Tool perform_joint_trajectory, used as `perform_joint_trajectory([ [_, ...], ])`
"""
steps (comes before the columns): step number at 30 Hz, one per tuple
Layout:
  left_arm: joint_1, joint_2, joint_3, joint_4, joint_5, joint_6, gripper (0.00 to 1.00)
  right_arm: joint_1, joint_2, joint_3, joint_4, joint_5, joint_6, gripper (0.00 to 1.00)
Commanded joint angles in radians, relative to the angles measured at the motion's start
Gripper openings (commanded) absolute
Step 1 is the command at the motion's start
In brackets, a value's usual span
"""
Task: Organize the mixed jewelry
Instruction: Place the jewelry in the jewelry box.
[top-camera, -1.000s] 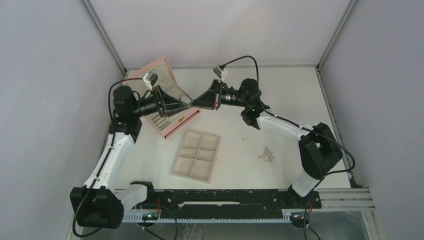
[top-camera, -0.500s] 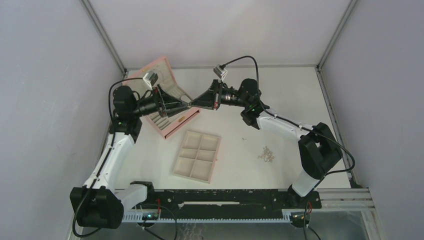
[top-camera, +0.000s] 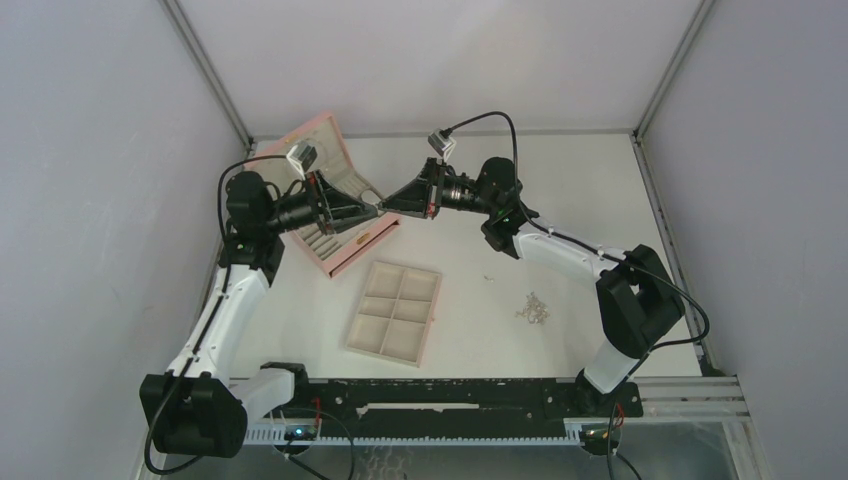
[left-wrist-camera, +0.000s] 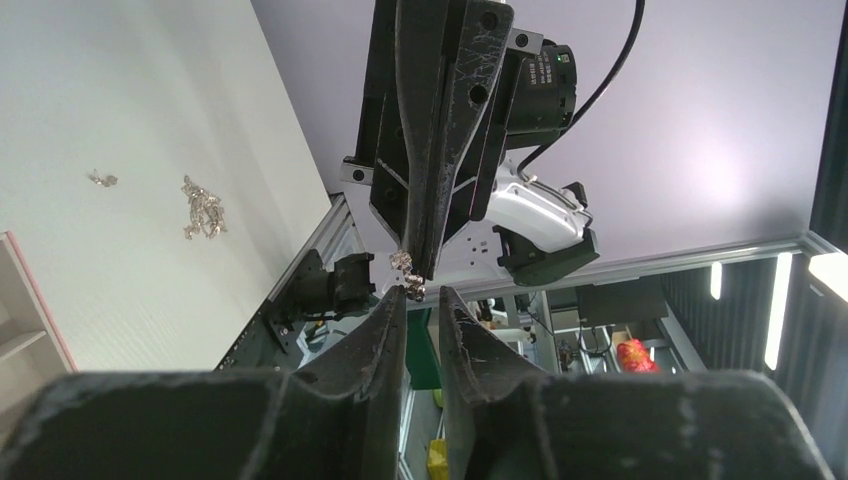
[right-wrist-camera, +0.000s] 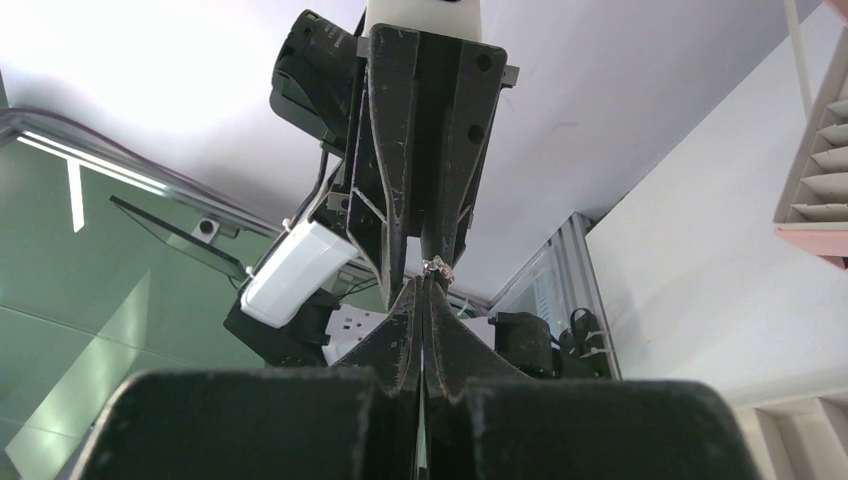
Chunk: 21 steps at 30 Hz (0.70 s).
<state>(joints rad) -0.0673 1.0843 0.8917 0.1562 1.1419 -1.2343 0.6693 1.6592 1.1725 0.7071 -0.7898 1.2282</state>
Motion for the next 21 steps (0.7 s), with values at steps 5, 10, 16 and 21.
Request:
perform_joint_trajectory([
  [5,-0.005,-0.012,0.040,0.048,0.019,-0.015,0.18,0.006,0.004,0.011,0.060,0.010,0.008,0.00],
  [10,-0.006,-0.011,0.042,0.049,0.016,-0.015,0.15,0.007,0.004,0.012,0.058,0.009,0.006,0.00],
  [16,-0.005,-0.009,0.042,0.048,0.013,-0.015,0.16,0.006,0.005,0.011,0.060,0.008,0.006,0.00],
  [21,-0.003,-0.009,0.041,0.049,0.011,-0.016,0.01,0.008,0.005,0.011,0.058,0.005,0.006,0.00],
])
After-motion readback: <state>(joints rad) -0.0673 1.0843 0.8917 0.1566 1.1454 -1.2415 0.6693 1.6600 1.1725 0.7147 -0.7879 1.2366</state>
